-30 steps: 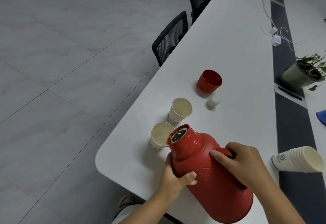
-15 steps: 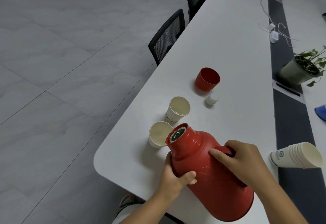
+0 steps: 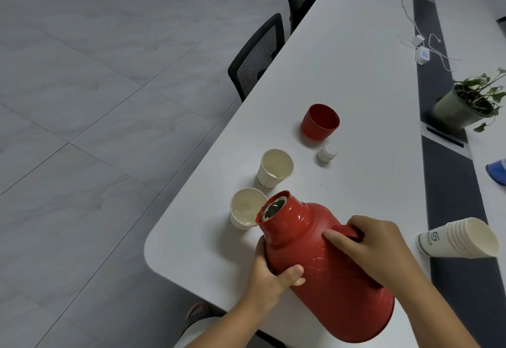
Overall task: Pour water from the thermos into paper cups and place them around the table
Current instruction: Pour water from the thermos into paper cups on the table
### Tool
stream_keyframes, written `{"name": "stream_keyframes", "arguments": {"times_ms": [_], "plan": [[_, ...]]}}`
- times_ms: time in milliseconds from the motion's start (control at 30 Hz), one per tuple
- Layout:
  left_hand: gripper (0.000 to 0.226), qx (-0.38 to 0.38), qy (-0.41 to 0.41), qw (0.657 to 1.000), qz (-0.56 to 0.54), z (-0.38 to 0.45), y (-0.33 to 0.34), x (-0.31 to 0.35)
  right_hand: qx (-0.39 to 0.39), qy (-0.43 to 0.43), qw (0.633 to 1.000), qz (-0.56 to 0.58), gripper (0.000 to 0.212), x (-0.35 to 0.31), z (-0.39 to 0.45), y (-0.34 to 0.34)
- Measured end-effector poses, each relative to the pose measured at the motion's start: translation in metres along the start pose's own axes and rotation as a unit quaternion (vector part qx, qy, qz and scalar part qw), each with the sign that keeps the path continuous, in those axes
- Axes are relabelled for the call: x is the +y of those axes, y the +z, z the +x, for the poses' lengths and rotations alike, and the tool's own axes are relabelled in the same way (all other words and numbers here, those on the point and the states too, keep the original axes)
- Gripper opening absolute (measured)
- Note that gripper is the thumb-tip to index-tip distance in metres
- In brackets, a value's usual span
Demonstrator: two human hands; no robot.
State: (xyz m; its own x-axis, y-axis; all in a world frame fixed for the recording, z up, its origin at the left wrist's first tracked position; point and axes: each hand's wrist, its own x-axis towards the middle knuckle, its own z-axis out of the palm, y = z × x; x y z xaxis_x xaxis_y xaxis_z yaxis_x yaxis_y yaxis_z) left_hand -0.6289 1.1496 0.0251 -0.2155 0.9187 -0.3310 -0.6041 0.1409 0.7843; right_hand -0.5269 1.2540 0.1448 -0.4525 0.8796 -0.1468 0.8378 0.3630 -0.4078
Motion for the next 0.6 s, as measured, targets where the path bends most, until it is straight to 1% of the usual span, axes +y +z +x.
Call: {"name": "stream_keyframes", "arguments": {"times_ms": [300, 367, 500, 600], "plan": [[0.110, 0.005, -0.002, 1.000, 0.004, -0.002, 0.003, 0.005, 0.010, -0.009, 1.000, 0.002, 0.047, 0.003, -0.001, -0.001], [0.106, 0.012, 0.002, 1.000, 0.018, -0.003, 0.003, 0.007, 0.014, -0.008, 1.000, 0.007, 0.047, 0.004, -0.003, -0.001], [0.084, 0.023, 0.011, 0.999, 0.033, -0.003, 0.002, 0.010, 0.028, -0.013, 0.999, 0.033, 0.046, 0.007, -0.005, 0.000], [0.088, 0.027, 0.011, 0.999, 0.046, -0.003, 0.002, 0.011, 0.036, -0.013, 0.998, 0.051, 0.045, 0.009, -0.007, 0.000]]}}
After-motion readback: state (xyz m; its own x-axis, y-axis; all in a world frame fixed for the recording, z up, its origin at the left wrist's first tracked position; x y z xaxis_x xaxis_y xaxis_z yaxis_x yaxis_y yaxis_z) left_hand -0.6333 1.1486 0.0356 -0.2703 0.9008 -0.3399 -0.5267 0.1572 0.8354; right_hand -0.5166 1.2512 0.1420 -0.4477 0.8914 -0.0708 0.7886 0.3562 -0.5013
